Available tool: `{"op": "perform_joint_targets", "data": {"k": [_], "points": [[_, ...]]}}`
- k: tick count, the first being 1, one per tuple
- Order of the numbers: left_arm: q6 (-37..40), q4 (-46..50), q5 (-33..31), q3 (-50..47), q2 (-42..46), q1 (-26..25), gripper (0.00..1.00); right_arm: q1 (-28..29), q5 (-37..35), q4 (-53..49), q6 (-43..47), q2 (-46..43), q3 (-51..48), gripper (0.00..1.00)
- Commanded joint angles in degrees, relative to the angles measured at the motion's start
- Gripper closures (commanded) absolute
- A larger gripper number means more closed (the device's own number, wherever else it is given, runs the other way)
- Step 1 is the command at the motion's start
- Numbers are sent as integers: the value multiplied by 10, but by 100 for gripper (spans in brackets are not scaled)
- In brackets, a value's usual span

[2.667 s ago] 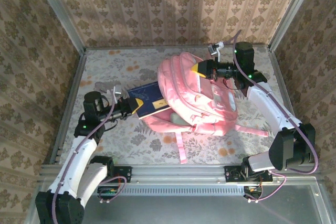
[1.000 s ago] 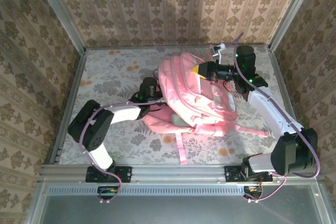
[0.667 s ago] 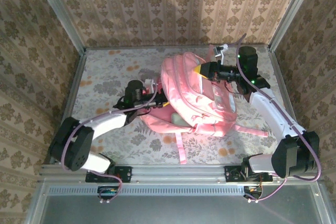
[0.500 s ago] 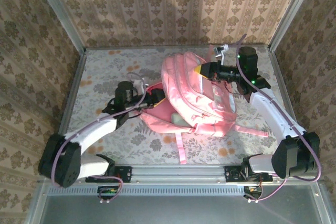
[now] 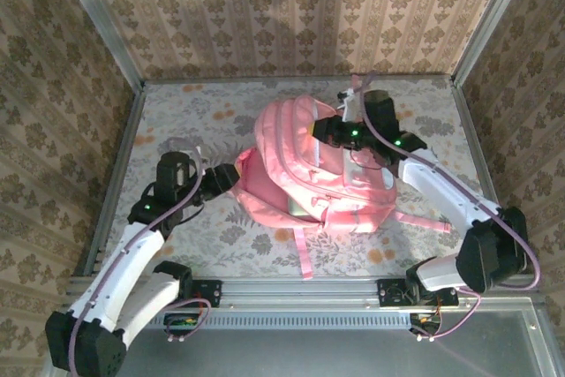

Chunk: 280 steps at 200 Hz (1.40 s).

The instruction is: Pack the student bag

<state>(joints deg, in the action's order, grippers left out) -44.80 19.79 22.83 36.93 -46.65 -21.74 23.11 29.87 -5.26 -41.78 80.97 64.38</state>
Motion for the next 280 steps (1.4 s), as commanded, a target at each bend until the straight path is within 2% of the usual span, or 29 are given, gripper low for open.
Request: {"op": "perform_joint_targets", "data": {"k": [1,28,58,78,90,114,128,148,176,198,224,258,280], "points": [[55,66,-29,28,-9,-63,52,17,-150,40,-35,36,13,100],[92,89,-67,57,-57,-157,53,33,-234,28,-65,67,25,100],[120,91,-68,88,-136,-231,51,35,-293,18,-109,87,24,100],[132,93,-65,104,-176,-262,50,37,-266,24,-102,105,32,100],[132,95,-77,106,-187,-273,50,38,-208,35,-81,121,39,100],[125,88,-90,93,-171,-273,50,50,-151,-34,-12,135,74,81],[125,87,-90,92,-166,-273,50,59,-166,-87,32,123,87,64],[129,78,-77,93,-179,-285,50,62,-215,-144,70,90,92,53],[142,78,-94,102,-220,-328,49,62,-295,-195,96,25,79,54],[141,85,-117,99,-238,-342,49,62,-283,-241,101,-4,72,61],[125,76,-139,73,-204,-329,49,68,-247,-273,110,-7,54,60],[100,39,-118,21,-145,-287,51,68,-272,-270,67,-6,32,69],[101,36,-107,13,-145,-283,51,56,-287,-273,27,-5,26,67]]}}
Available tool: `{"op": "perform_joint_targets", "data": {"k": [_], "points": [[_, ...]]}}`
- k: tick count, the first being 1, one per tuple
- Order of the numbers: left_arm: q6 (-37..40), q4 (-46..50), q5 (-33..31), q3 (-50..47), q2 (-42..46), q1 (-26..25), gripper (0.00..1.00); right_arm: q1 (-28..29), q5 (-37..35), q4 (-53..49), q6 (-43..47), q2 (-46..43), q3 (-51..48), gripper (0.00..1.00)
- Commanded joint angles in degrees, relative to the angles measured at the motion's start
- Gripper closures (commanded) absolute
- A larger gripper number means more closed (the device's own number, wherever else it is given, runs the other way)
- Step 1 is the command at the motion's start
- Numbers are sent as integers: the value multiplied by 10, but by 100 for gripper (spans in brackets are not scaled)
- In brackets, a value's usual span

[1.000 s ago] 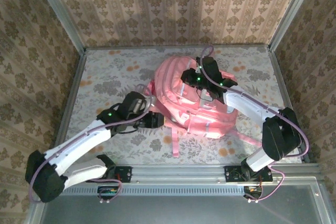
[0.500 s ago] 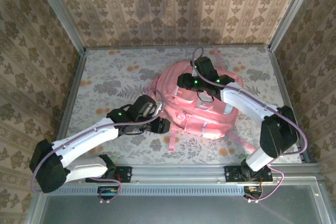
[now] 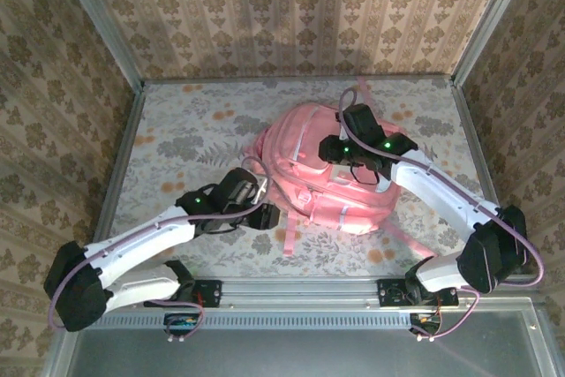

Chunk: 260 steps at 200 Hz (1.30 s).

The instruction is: Pack the student bag

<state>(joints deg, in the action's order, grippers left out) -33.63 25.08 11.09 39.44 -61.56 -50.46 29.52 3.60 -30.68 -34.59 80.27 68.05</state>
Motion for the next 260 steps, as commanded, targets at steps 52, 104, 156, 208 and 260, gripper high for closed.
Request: {"op": "perform_joint_targets", "data": {"k": [52,104,156,208,260], "points": [[-10,-26,11,-21,0,5,51,-42,72,82,-174,-1,-89,61],[-7,-31,15,-26,-2,11,51,-50,106,143,-214,29,-110,61],[-8,-51,22,-30,-12,13,51,-50,125,194,-254,58,-90,62],[12,-64,30,-33,-19,-3,47,-52,129,356,-327,62,-139,98],[26,-72,-6,-34,-72,-34,43,-53,124,344,-324,44,-127,100]]}}
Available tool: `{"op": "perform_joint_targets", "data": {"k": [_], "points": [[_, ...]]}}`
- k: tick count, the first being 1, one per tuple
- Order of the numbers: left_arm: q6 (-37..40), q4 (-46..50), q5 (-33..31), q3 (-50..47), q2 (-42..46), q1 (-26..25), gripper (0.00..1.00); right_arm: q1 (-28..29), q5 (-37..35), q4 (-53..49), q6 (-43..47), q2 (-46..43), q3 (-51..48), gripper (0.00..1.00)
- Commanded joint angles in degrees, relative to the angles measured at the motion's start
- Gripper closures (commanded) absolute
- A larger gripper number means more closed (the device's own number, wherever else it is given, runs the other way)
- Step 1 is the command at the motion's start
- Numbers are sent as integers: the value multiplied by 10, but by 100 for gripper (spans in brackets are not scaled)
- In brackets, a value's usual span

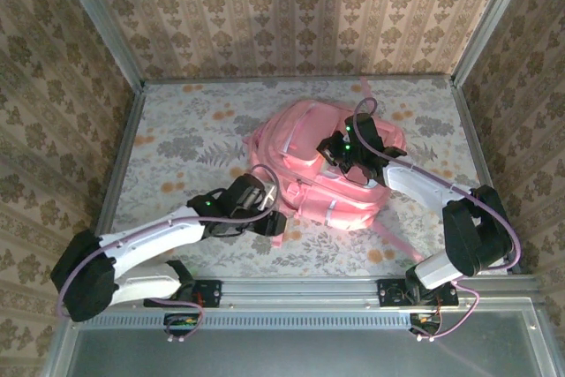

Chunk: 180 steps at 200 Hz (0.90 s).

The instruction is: Pack the student bag

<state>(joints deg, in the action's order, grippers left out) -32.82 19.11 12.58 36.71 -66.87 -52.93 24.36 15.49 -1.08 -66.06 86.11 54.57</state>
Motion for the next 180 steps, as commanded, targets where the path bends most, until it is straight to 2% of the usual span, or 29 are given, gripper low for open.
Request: {"op": "perform_joint_targets", "data": {"k": [1,35,68,121,180], "points": [[18,-12,-22,-7,-20,-9,43,-2,5,48,-10,-16,8,100],[46,-24,-58,10,-62,-35,43,-5,20,43,-17,-20,10,100],[57,-97,-72,7,-100,-44,46,-8,29,59,-36,-24,-2,100],[79,-163,-153,37,-164,-84,47,-15,32,69,-63,-28,-13,100],[73,-201,-172,68,-237,-97,53,-21,41,90,-85,-23,-23,100]]}}
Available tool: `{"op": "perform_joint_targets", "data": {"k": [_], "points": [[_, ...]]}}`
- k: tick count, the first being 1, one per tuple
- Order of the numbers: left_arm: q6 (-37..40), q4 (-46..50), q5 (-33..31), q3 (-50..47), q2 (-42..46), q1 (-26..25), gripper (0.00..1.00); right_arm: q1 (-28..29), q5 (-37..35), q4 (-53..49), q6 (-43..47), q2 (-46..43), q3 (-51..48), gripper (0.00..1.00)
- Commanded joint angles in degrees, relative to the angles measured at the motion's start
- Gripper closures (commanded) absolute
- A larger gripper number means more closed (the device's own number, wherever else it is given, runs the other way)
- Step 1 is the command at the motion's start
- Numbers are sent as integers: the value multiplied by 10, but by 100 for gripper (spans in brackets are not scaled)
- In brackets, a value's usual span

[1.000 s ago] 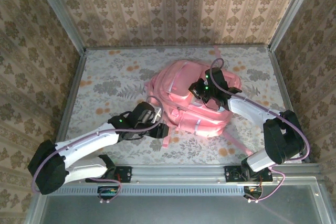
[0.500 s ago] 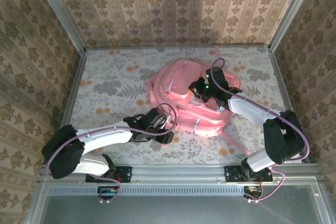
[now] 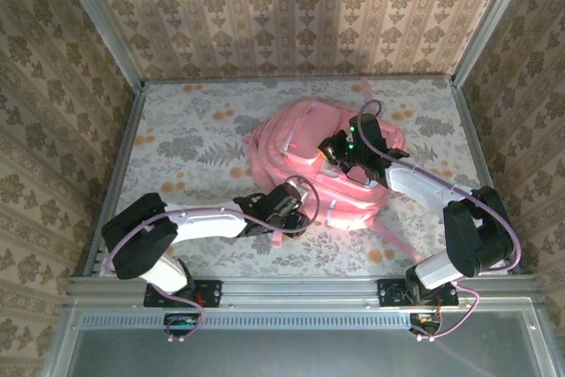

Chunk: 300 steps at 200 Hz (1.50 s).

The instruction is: Pack the student bag

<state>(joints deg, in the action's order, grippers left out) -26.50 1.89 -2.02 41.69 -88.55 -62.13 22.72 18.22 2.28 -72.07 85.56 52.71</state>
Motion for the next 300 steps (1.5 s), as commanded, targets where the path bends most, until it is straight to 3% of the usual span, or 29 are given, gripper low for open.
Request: {"op": "perform_joint_targets", "data": {"k": [1,32,65,103,131,195,216,233,250,266,280,300], "points": [[10,-30,-26,18,-21,-4,54,-5,14,57,-26,-17,-5,100],[20,3,-66,64,-60,-8,60,-6,26,71,-34,-14,-11,100],[21,31,-123,73,-59,-8,79,-7,35,74,-32,-15,-16,100],[19,39,-127,68,-55,-6,95,-14,44,75,-26,-15,-23,100],[16,48,-135,53,-42,-2,98,-22,48,65,-7,-21,-24,100],[17,28,-94,6,1,15,100,-22,-27,-130,201,-48,57,100],[22,5,-58,-3,8,19,100,-10,-62,-204,273,-55,90,61],[32,-10,-26,-1,13,21,100,10,-146,-275,302,-87,107,52],[42,-21,1,4,15,20,100,24,-243,-353,310,-126,119,35],[51,-28,21,13,12,22,100,32,-285,-413,302,-156,128,38],[55,-28,36,28,2,24,100,38,-251,-418,272,-194,98,48],[55,-23,52,57,-20,26,100,53,-189,-422,188,-245,33,49]]}}
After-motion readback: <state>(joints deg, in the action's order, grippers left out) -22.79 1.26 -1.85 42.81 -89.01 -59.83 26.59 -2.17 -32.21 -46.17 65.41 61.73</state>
